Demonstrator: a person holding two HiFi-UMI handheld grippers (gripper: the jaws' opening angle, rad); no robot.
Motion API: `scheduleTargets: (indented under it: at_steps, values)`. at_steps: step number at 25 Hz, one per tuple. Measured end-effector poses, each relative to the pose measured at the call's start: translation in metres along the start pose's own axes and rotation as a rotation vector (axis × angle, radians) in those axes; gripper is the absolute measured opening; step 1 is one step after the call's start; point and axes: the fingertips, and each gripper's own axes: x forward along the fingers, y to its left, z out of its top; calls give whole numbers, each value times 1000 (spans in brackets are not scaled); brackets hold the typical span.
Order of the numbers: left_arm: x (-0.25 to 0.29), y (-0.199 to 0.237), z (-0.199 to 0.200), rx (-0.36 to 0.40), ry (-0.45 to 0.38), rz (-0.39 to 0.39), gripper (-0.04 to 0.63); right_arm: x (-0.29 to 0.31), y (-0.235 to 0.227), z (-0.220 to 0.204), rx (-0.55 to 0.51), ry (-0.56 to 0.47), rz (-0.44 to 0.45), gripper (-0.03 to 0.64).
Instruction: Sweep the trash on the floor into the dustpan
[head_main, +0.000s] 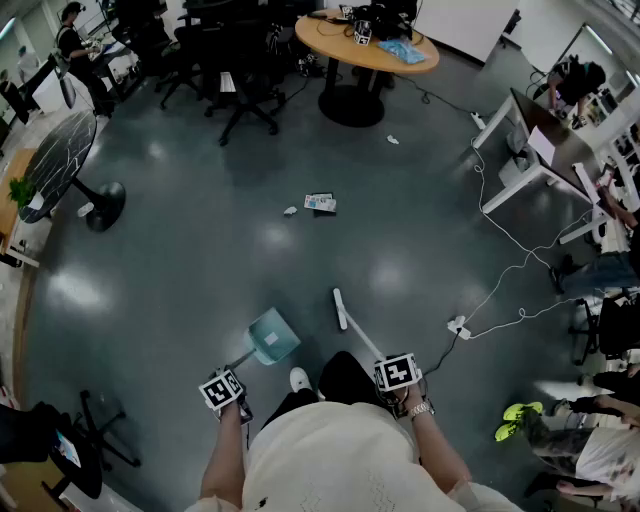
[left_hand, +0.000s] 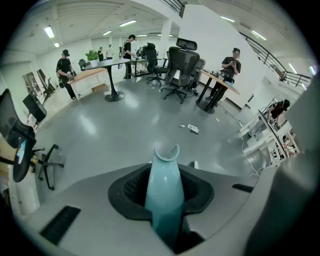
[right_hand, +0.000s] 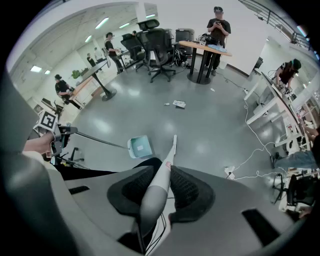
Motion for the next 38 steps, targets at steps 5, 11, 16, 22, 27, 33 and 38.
scheduleTargets:
  at_steps: [5, 11, 16, 22, 27, 33, 38]
  values:
    - [37, -23, 65, 31, -10, 10, 94, -5, -27, 59, -2, 5, 14, 117]
    - [53, -62, 146, 31, -21, 60, 94, -1, -65, 123, -77, 111, 63, 117]
    - [71, -94, 223, 69, -74, 75, 94, -1, -95, 185, -64, 97, 86, 115]
    - [100, -115, 304, 32, -118, 62, 94, -6, -113, 256, -95, 94, 83, 115]
    - [147, -130, 401, 48, -123, 45, 94, -4, -107, 344, -93, 112, 63, 115]
    - [220, -131, 496, 79, -68, -16, 94, 4, -95, 442, 45, 158, 13, 115]
    - [282, -125, 571, 158, -2, -45, 94, 5, -100, 533, 125, 142, -54, 115]
